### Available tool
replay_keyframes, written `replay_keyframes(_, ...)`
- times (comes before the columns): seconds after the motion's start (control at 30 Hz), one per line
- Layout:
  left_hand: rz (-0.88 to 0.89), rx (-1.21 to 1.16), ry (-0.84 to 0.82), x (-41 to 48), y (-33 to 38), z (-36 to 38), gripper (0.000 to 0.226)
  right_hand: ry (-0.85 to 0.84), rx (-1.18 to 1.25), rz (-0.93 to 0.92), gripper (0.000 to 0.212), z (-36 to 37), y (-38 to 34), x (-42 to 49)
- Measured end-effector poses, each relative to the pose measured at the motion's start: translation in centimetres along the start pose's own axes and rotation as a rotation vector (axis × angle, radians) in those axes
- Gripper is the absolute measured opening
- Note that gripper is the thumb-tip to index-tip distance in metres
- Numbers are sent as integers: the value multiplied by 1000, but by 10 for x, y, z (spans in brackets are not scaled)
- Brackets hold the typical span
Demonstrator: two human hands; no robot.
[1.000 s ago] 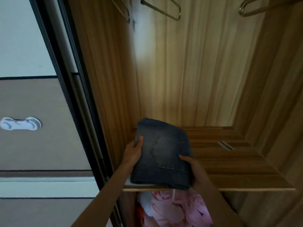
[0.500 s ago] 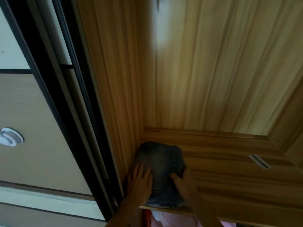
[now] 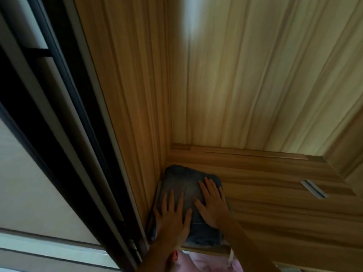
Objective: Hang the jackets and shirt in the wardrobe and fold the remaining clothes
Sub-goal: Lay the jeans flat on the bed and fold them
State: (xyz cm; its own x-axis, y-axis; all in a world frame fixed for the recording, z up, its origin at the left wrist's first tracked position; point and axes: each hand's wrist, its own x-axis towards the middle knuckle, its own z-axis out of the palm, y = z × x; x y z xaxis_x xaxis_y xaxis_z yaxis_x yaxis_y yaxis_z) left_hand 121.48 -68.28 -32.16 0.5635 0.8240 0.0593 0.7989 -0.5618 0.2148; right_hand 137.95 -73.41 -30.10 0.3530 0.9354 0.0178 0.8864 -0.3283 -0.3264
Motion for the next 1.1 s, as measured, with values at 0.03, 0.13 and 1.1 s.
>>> replay_keyframes(0.03, 8, 7, 10, 1, 0, 1, 63, -5, -2, 6, 94, -1, 0, 1)
replay_keyframes(0.13, 19, 14, 7, 0, -1, 1, 63, -28, -19, 11, 102, -6, -2, -3)
replay_keyframes(1.1, -230, -177, -117, -246, -23, -87, 28, -447, 141, -215, 20, -30, -100, -234)
